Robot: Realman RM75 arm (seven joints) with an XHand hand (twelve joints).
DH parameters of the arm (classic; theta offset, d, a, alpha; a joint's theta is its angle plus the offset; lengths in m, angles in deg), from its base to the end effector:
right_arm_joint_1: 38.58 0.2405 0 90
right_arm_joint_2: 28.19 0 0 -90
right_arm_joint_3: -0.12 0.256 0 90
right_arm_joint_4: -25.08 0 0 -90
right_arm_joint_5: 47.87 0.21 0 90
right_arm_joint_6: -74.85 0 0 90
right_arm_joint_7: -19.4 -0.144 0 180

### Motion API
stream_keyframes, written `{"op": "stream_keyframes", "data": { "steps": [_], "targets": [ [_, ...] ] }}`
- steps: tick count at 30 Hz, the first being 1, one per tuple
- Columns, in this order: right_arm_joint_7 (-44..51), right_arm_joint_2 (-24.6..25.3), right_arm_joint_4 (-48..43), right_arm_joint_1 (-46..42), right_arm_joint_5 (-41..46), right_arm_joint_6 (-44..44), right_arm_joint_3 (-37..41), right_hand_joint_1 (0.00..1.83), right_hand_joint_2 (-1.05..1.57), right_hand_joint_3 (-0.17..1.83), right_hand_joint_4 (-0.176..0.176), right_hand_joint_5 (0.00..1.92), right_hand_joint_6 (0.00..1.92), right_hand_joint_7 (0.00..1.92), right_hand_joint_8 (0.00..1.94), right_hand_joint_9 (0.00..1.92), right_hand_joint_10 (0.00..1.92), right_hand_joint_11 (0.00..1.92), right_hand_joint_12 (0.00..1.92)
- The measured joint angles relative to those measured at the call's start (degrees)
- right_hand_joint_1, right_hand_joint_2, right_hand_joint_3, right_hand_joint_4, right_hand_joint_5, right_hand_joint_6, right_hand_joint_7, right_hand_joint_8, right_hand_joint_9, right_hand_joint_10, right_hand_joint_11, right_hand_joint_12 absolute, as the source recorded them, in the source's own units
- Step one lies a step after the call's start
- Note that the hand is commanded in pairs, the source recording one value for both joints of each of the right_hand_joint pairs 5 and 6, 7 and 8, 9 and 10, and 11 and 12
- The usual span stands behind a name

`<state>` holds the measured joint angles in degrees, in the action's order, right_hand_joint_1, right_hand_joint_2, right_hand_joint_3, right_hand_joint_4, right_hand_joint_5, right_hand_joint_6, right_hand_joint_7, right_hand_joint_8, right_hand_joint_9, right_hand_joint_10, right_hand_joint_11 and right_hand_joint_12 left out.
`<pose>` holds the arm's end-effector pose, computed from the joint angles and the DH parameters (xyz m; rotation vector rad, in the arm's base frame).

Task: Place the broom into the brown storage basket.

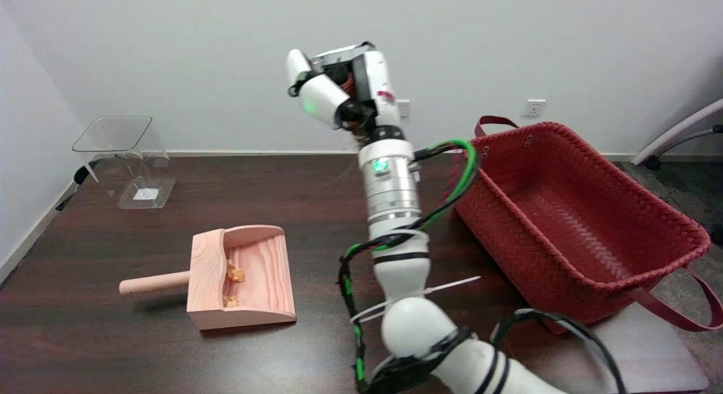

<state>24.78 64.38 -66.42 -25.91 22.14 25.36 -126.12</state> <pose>-0.1343 -0.3426 0.1353 1.4158 -0.5596 1.4438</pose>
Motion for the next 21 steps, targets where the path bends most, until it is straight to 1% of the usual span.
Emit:
{"op": "stream_keyframes", "data": {
  "steps": [5,12,21],
  "targets": [
    [4.2,-4.0,-4.7,-0.5,3.4,-0.3,0.4,1.04,1.57,1.19,0.000,1.92,1.92,1.92,1.92,1.92,1.92,1.92,1.92],
    [8.4,-8.5,-9.4,-1.0,6.7,-1.4,1.6,1.03,1.57,1.01,0.000,1.92,1.92,1.92,1.92,1.92,1.92,1.92,1.92],
    [10.7,-13.6,-12.6,-0.9,9.2,-1.9,4.1,1.04,1.57,0.84,0.000,1.92,1.92,1.92,1.92,1.92,1.92,1.92,1.92]
  ]
}}
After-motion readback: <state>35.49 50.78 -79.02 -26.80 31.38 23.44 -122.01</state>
